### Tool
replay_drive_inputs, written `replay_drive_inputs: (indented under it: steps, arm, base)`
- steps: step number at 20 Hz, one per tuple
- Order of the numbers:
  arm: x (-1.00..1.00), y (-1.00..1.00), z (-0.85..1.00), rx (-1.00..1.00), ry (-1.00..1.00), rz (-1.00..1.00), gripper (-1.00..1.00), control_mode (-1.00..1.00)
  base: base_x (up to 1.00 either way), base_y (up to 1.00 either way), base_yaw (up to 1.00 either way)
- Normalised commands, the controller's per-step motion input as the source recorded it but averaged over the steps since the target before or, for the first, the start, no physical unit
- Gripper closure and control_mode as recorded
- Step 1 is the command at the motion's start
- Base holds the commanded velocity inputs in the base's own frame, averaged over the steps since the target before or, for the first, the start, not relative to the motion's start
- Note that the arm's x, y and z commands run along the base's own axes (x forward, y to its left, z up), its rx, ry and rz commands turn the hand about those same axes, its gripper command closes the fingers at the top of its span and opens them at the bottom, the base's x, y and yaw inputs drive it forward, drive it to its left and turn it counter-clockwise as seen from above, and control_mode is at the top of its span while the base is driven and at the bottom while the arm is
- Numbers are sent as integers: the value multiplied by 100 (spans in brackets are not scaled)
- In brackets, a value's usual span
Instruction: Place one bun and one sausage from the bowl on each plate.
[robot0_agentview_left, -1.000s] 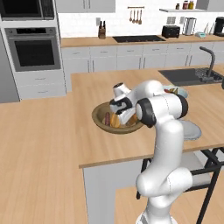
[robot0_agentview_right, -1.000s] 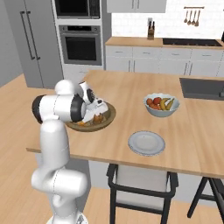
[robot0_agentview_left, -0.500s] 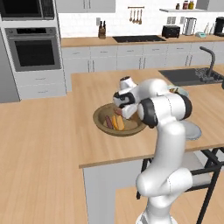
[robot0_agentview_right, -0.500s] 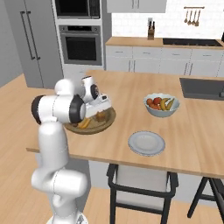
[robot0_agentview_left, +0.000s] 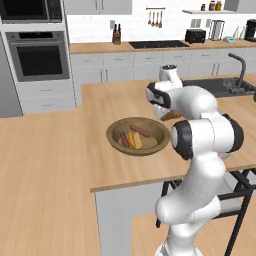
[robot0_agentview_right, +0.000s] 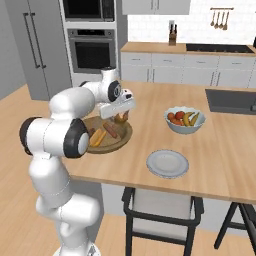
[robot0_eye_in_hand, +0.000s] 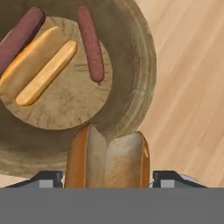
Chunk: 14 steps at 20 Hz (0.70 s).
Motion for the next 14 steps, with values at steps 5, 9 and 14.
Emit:
replay_drive_inputs:
  steps: [5,9,14]
  arm:
    - [-74,-95,48,9,-67,-9,100,-100]
    - [-100,-100,-1,11,-33,-5,100,-100]
    - [-90,-100,-28,7,-2,-12,100,-100]
  base:
    - [0,0,0]
    - [0,0,0]
    - [0,0,0]
